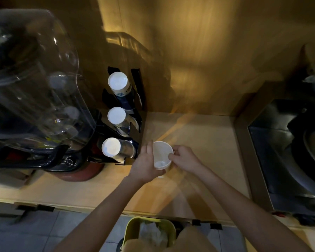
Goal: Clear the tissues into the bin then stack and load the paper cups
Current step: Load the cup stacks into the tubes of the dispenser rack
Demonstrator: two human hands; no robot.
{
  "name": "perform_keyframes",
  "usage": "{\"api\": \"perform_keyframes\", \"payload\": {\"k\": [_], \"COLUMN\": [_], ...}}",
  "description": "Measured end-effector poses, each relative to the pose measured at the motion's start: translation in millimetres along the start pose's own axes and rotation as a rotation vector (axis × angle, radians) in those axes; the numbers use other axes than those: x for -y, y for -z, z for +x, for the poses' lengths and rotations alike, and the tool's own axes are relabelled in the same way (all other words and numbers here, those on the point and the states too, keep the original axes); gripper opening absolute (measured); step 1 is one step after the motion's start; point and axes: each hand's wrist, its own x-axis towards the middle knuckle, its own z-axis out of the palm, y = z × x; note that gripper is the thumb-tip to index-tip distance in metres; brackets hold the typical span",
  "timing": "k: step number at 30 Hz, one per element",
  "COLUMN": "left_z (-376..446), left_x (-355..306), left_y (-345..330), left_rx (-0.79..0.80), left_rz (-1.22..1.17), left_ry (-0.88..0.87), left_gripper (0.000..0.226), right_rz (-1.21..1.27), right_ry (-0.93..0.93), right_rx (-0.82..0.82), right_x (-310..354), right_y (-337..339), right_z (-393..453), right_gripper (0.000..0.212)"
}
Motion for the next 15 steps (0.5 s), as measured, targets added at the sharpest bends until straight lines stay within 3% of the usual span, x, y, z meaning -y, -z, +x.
{"api": "perform_keyframes", "payload": {"k": [2,6,11,15], "left_z": [2.9,3.4,-12.1,-24.3], "left_x": [-3.5,-18.7,-33.4,-33.7], "left_y": [12.5,47.4,87.3,107.5], "left_rx": [0.005,-0.030,-0.271,-0.426], "left_rz": [-0.083,-0.130,-0.088,0.021], "left_ry": [0.028,-0.003,-0.177,-0.374], "left_gripper": [0.098,0.093,0.099,0.096], "right_rz": [0.158,0.483,0.600,0.817], "right_ry": [-0.016,-0.219,-0.299,-0.264], "right_rx": [-0.040,-0.040,0.154,0.414], "right_x": [7.2,27.3,45.0,58.1], "right_y": [6.3,22.2,34.2,34.4], "right_z": [-1.3,-3.1,-12.8,-14.0], "right_gripper": [0.017,0.040,0.049,0.070]}}
